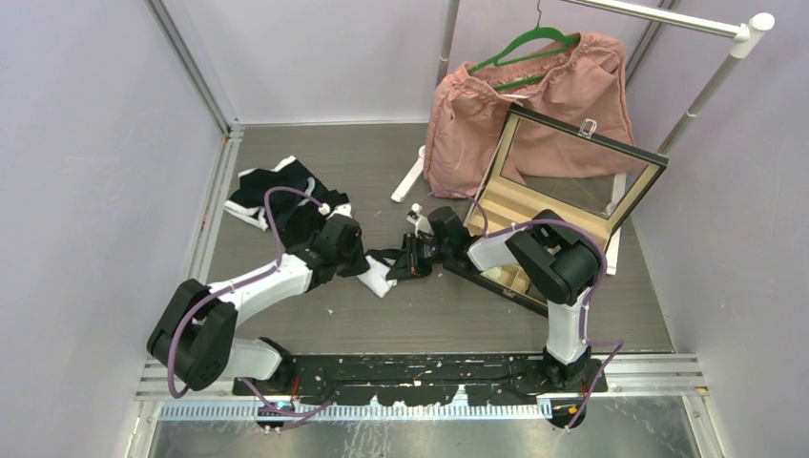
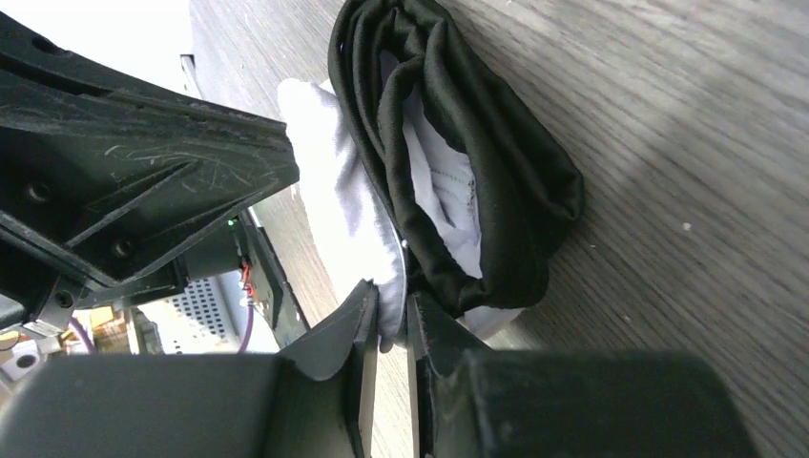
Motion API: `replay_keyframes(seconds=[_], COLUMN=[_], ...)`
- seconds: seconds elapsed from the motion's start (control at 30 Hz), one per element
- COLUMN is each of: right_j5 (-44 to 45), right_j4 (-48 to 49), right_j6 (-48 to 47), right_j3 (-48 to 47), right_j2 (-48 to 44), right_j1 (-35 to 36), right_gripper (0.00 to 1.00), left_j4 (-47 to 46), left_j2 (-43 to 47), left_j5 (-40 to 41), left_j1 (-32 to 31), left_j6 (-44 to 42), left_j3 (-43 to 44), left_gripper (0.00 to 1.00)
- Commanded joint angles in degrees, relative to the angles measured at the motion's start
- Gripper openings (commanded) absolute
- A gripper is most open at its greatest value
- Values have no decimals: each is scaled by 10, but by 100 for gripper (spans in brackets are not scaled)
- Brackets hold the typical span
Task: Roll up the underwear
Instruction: Roll the underwear to the center of the board.
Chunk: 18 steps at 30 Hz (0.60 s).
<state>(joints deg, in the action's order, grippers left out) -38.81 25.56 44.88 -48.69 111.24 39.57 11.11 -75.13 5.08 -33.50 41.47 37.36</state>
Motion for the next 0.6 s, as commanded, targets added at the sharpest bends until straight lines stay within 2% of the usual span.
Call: replay_keyframes(seconds=[0.0,0.33,0.57], right_j5=[37,106,152], right_j4=[-80,-231,-317], right_j6=[-52,-135,-188], right_j3=[-16,-56,-87], right_j2=[-32,-68,-82], right_j1=[0,0,1], right_gripper=[21,39,36], left_j4=[-1,19,27], left_j2=[-30,-82,-63], left_j5=[29,14,5], left_j1=[9,11,11], left_j6=[-12,-11,1], left_j3=[23,28,-8], left_gripper=[1,1,1])
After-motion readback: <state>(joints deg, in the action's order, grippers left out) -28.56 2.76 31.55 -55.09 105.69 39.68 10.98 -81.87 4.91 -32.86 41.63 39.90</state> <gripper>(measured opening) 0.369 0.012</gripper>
